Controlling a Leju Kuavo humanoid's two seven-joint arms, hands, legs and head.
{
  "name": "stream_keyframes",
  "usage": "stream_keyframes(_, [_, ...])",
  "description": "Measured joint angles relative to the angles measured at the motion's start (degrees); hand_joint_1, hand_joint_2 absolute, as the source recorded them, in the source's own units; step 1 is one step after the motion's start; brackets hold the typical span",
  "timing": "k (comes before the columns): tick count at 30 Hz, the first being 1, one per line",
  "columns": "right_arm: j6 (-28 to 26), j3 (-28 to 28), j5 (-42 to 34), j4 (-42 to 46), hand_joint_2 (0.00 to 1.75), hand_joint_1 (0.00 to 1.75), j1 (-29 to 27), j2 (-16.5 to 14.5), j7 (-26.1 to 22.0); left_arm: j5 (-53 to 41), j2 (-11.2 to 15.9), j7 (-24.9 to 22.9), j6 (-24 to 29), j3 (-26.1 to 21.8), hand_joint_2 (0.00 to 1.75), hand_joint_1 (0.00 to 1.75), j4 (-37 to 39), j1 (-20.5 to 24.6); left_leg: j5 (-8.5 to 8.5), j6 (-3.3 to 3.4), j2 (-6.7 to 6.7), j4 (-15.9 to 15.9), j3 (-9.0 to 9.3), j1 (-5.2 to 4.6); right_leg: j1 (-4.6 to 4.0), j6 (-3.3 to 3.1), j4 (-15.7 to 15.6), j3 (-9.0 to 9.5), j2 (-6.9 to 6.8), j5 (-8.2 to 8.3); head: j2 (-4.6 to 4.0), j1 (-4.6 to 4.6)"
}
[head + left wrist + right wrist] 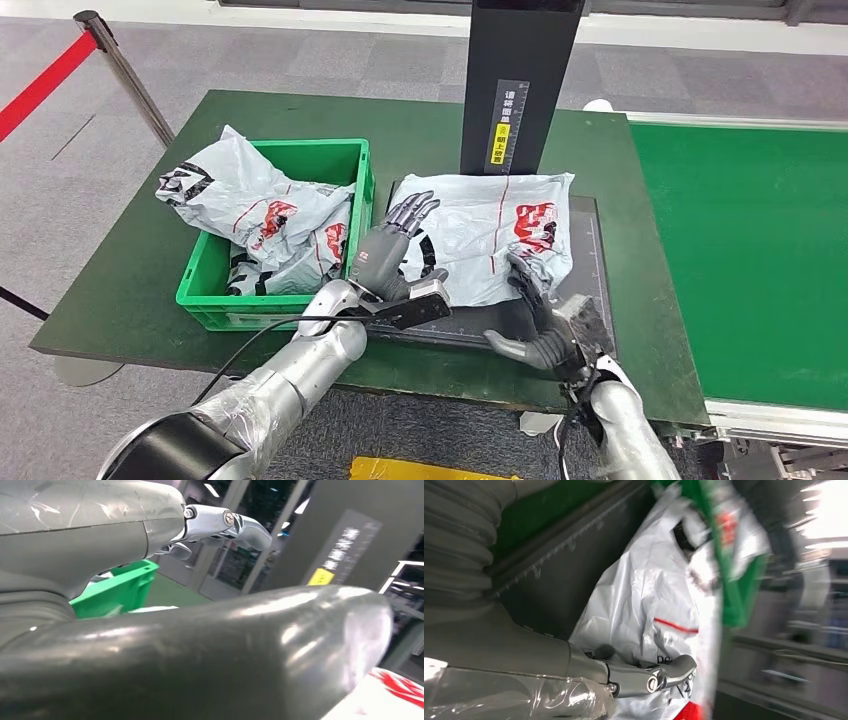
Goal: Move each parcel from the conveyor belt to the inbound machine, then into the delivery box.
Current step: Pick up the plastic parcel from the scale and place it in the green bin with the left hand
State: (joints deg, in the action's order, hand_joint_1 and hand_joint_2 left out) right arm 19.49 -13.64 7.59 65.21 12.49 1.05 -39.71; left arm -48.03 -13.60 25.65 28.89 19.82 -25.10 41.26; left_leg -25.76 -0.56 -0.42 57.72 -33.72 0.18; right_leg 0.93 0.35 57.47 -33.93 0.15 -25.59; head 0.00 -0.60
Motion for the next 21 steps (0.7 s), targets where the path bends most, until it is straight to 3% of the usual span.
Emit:
stream_keyframes(3, [4.7, 4.6, -2.6, 10.2, 1.75, 0.00, -5.7, 1.7, -0.1, -0.7, 0.7, -1.0, -0.2, 0.0, 0.00, 0.00, 0.0, -0.1, -0.05, 0.07, -0.03, 0.0, -0.06, -0.01, 0.02, 0.04, 0.0, -0.02, -0.04, -0.03, 0.00, -0.01])
stream_keyframes(8, [7.8, 19.1, 0.0, 21.0, 1.75, 0.00, -12.2, 2.1, 0.6, -2.7, 1.4, -2.3, -0.8, 0.0, 0.00, 0.00, -0.3, -0.3, -0.11, 0.15, -0.04, 0.0, -0.12, -0.04, 0.05, 0.07, -0.1, -0.01, -0.06, -0.05, 0.00, -0.02])
stream_keyframes(15, [9.8, 33.2, 0.3, 23.8, 1.75, 0.00, -15.5, 2.6, -0.2, -4.3, 1.8, -2.8, -1.0, 0.0, 0.00, 0.00, -0.7, -0.8, -0.12, 0.17, -0.01, 0.0, -0.11, -0.06, 0.06, 0.09, -0.1, -0.01, -0.04, -0.03, 0.00, -0.01])
stream_keyframes(21, [10.3, 38.8, 0.2, 26.0, 1.75, 0.00, -16.6, 2.5, -0.4, -5.1, 1.8, -3.1, -1.4, 0.0, 0.00, 0.00, -1.2, -1.3, -0.12, 0.17, 0.02, 0.0, -0.11, -0.04, 0.04, 0.09, -0.1, -0.04, -0.01, -0.03, 0.00, -0.01])
